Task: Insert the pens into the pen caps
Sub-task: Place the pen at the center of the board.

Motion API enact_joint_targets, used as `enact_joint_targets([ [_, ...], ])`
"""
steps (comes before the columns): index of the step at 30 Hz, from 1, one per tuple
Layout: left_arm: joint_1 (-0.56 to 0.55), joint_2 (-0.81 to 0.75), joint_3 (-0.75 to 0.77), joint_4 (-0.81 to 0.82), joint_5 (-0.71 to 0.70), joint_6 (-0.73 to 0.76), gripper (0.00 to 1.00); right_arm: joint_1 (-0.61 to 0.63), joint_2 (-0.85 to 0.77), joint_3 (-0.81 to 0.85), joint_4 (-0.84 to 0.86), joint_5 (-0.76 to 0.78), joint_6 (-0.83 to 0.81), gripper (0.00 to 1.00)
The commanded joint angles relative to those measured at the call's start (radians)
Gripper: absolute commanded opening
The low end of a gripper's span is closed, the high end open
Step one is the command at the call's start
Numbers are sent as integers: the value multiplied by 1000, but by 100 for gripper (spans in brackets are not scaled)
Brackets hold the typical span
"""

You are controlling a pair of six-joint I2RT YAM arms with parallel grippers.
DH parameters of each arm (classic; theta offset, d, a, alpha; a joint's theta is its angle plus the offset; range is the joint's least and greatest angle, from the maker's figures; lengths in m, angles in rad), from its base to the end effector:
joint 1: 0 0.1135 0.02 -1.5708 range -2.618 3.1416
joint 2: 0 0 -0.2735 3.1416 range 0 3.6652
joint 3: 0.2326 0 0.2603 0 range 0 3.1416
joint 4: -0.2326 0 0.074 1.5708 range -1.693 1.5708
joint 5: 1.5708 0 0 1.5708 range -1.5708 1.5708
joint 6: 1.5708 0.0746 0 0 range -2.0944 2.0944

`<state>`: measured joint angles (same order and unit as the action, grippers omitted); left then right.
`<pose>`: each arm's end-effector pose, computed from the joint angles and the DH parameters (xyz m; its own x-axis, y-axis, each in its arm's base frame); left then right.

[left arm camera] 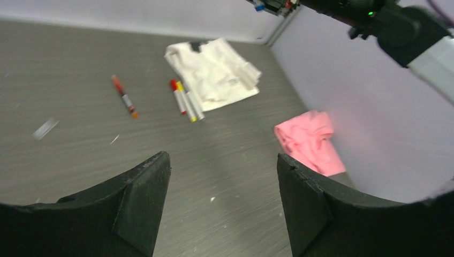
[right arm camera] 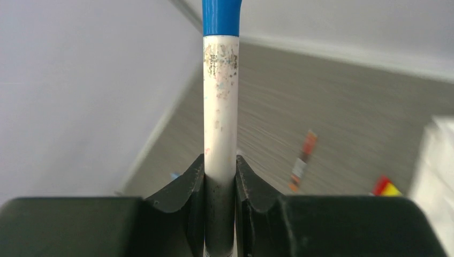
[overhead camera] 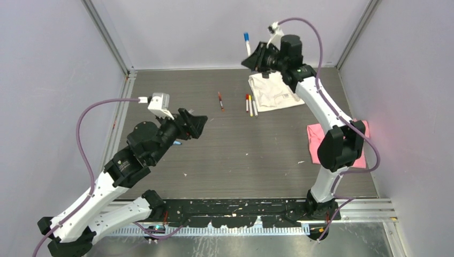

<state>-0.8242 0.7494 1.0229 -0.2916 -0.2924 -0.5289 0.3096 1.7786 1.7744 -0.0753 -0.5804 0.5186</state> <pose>0.1468 -0.1270 0.4234 -0.2665 -0.4234 -0.8659 0.4316 0.7508 -0.5000 0.4313 0.1809 0.4292 -0.4500 0.2912 -0.8442 -0.6360 0.5591 0.5319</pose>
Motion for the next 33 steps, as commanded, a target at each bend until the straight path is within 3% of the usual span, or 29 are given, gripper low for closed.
enact_joint_targets([
  [1,3,-54,-70,-170,-162,-66,74,22,78,-60,-435,372,-304,1],
  [7,8,-70,-163,-142,-229,-99,76,60,134,-145,-436,409,-358,1],
  [15,37,-19,-169,-141,-193,-105,76,130,284,-77,-465,414,-307,5],
  [25,42,-89,-234,-139,-206,-164,74,146,414,18,-488,510,-234,11],
  [33,42,-92,-247,-130,-194,-185,72,148,443,34,-503,568,-254,29],
])
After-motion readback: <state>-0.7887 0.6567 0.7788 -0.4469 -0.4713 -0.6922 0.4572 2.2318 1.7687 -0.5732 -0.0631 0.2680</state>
